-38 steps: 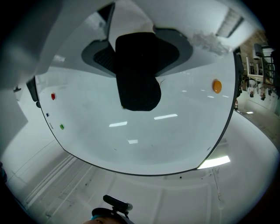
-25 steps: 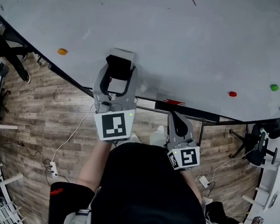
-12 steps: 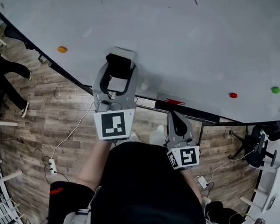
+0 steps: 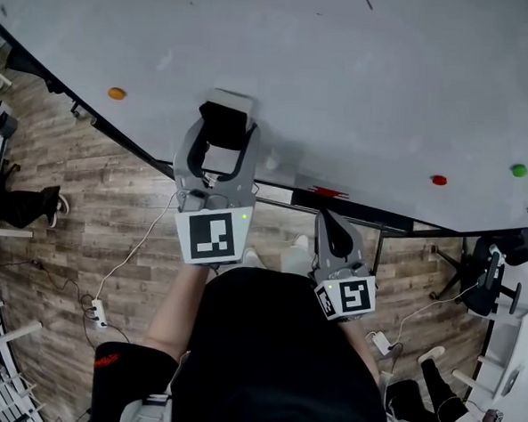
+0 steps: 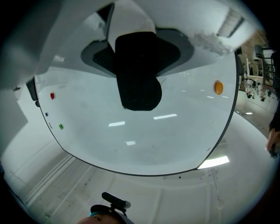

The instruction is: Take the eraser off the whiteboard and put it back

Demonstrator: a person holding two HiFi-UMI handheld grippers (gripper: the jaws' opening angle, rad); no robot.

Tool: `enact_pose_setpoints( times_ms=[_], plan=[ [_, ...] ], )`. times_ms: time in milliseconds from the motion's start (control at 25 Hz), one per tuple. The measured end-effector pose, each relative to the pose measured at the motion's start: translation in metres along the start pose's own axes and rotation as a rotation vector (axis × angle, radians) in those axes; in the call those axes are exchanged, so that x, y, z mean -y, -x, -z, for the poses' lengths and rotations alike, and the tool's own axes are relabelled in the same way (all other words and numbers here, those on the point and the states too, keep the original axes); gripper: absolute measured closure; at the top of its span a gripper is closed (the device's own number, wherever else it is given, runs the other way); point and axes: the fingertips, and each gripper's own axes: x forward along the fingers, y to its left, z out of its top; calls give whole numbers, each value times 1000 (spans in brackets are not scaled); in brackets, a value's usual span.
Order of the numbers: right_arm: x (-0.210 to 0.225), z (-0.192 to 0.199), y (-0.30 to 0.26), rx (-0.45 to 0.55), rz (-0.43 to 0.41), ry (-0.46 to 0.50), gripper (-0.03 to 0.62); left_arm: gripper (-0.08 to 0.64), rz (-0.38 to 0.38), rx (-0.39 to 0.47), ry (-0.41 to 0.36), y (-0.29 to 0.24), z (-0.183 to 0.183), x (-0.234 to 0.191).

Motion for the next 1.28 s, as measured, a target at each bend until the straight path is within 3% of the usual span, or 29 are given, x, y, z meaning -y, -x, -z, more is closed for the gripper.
enact_pose_setpoints(
  times_ms=[1280],
  plan=[
    [-27, 2, 3, 6, -38, 4, 589, 276, 28, 24, -6, 33, 0, -4]
  ],
)
